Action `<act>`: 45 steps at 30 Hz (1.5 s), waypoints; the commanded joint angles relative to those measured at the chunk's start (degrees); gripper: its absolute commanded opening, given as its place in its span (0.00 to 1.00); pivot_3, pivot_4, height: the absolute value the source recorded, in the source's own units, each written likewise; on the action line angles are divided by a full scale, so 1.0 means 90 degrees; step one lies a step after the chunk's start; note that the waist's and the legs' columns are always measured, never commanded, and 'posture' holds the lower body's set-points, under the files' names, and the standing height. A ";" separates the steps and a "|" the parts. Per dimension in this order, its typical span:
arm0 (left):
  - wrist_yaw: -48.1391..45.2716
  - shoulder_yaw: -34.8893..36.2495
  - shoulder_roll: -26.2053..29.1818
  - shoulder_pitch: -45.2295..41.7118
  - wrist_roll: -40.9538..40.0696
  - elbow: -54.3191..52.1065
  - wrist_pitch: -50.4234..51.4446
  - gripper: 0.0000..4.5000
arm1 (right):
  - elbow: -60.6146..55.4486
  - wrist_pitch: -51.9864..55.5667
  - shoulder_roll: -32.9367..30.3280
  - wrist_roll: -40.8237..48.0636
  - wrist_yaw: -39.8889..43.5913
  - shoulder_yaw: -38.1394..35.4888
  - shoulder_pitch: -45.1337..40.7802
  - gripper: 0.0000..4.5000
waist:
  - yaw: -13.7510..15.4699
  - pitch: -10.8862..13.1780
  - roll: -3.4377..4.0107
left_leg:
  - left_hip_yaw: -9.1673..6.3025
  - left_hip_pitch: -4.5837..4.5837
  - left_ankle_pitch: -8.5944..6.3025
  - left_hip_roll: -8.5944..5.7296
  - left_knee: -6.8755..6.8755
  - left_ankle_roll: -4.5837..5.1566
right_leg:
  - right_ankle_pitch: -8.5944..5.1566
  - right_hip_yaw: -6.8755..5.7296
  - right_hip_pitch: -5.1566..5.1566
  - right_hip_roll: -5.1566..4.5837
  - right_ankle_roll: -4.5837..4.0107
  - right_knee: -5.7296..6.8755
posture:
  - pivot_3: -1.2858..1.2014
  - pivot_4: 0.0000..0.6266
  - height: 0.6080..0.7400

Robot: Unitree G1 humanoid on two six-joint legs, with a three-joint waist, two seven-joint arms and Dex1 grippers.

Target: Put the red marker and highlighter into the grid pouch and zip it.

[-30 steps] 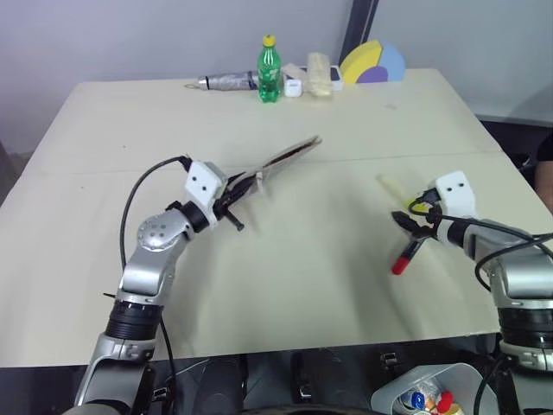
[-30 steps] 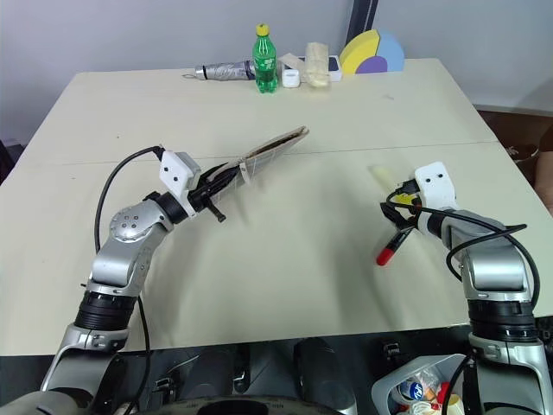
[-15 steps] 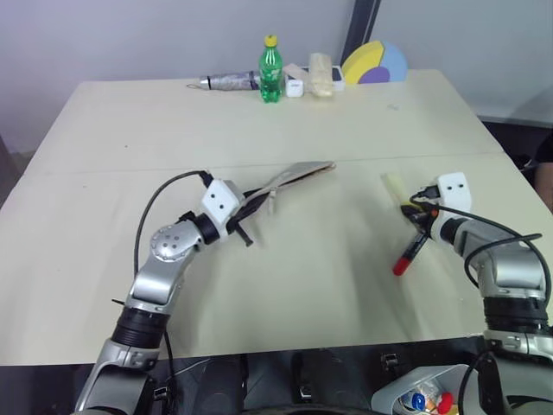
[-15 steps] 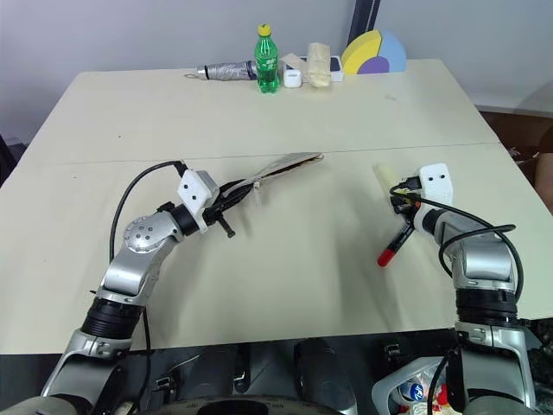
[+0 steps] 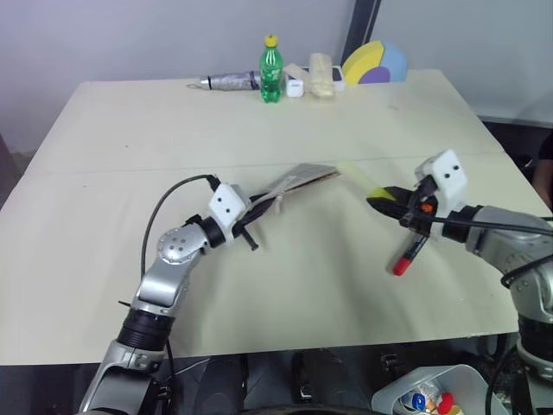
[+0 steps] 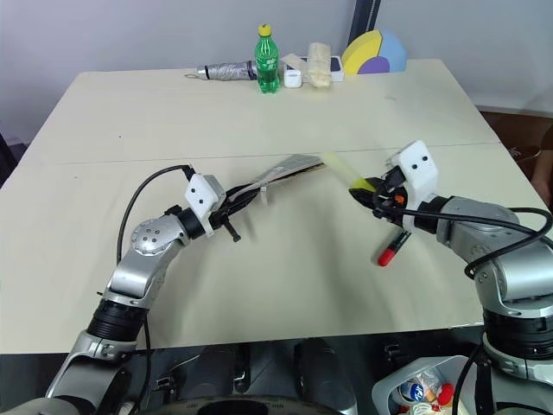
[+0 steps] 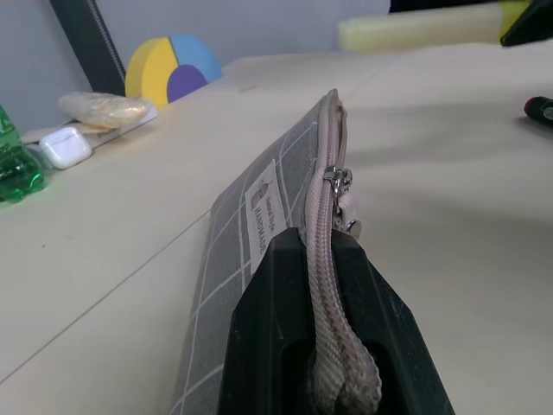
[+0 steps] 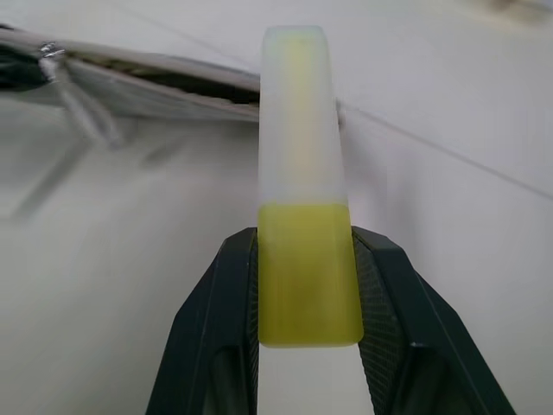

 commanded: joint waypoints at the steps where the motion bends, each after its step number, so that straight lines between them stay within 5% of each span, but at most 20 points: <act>1: -0.0030 -0.0030 -0.0039 -0.0017 -0.0040 -0.0175 -0.0106 0.00 | -0.0194 0.0058 0.0025 0.0088 -0.0122 0.0036 -0.0102 0.20 | -0.0005 0.0000 0.0000 | 0.0000 0.0000 0.0000 0.0000 0.0000 0.0000 | 0.0000 0.0000 -0.0001 0.0000 0.0000 0.0000 | 0.52 0.24 1.00; 19: -0.0118 -0.0117 -0.0106 0.0078 -0.0022 -0.0362 -0.0102 0.00 | -0.0068 0.0063 -0.0135 -0.0041 -0.0166 0.0583 -0.0062 0.20 | -0.0009 0.0000 0.0000 | -0.0001 0.0000 0.0000 0.0000 0.0000 0.0000 | 0.0000 0.0000 -0.0001 0.0001 0.0000 0.0000 | 0.52 0.24 1.00; 31: -0.1106 -0.0679 0.0701 0.0253 0.0409 -0.0389 -0.1032 0.00 | -0.0348 -0.0370 -0.0893 -0.0466 0.0619 0.1705 -0.0113 0.20 | -0.0013 0.0000 0.0000 | -0.0001 0.0000 0.0000 0.0002 -0.0001 0.0000 | 0.0000 0.0000 -0.0003 0.0002 0.0000 0.0000 | 0.52 0.24 1.00; 45: -0.2171 -0.0850 0.1160 0.0321 0.0235 -0.0515 -0.1628 0.00 | -0.0547 -0.0582 -0.0745 -0.0605 0.1061 0.2340 -0.0525 0.20 | -0.0009 0.0000 0.0000 | -0.0002 -0.0002 -0.0001 0.0002 0.0001 0.0001 | 0.0000 -0.0002 -0.0003 0.0000 -0.0001 0.0000 | 0.52 0.24 1.00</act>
